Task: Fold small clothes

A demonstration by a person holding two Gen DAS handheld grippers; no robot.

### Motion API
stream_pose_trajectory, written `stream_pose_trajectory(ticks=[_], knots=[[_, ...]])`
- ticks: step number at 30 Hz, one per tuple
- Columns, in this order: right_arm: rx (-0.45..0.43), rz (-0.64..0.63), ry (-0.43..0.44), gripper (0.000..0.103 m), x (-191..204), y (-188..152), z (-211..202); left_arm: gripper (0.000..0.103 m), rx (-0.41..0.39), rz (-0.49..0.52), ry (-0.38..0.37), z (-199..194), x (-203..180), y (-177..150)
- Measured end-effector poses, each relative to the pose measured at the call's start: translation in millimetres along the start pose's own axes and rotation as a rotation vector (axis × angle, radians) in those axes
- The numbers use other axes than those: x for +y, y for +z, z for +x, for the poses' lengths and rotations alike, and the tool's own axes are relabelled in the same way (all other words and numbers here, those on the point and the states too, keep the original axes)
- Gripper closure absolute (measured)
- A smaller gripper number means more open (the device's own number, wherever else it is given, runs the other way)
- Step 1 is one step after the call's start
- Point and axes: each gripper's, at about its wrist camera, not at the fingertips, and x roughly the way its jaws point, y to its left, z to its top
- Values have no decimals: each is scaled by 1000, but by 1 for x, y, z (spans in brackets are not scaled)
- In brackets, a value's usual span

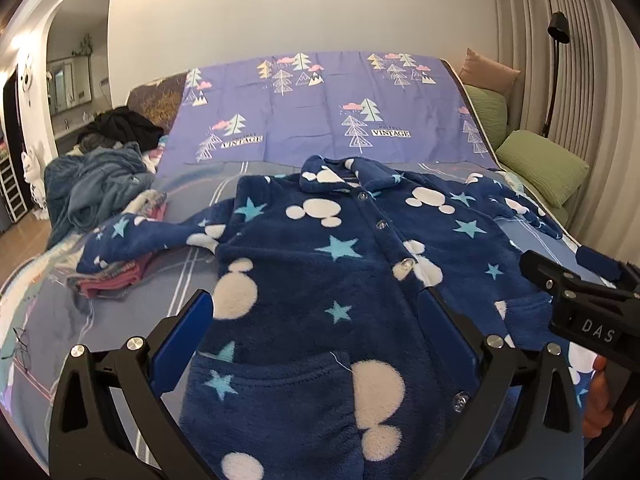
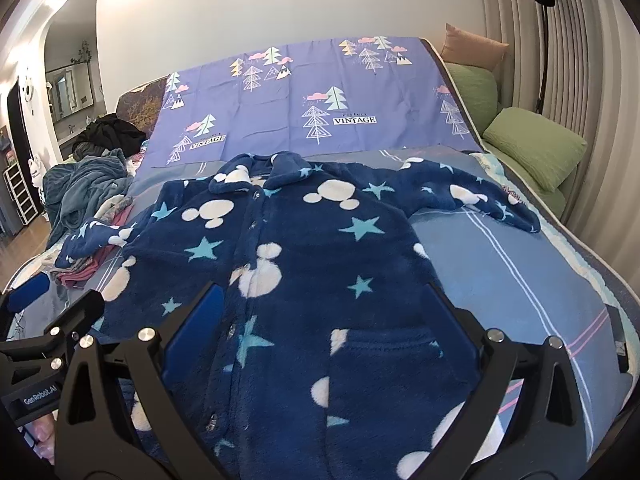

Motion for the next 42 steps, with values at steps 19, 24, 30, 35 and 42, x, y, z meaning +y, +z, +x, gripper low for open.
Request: stream_pose_trajectory(ticks=[19, 24, 30, 35, 42], knots=[[23, 0, -11, 3, 1, -5, 4, 1, 14, -6, 3, 6, 5, -8], [27, -3, -13, 3, 1, -6, 5, 1, 13, -5, 4, 6, 5, -8], [27, -5, -14, 3, 3, -6, 6, 1, 13, -11, 3, 7, 6, -9], [31, -9, -13, 3, 4, -5, 5, 1, 21, -24, -9, 8, 8, -9], [30, -15, -14, 3, 6, -5, 5, 1, 16, -36, -20, 6, 12, -9]])
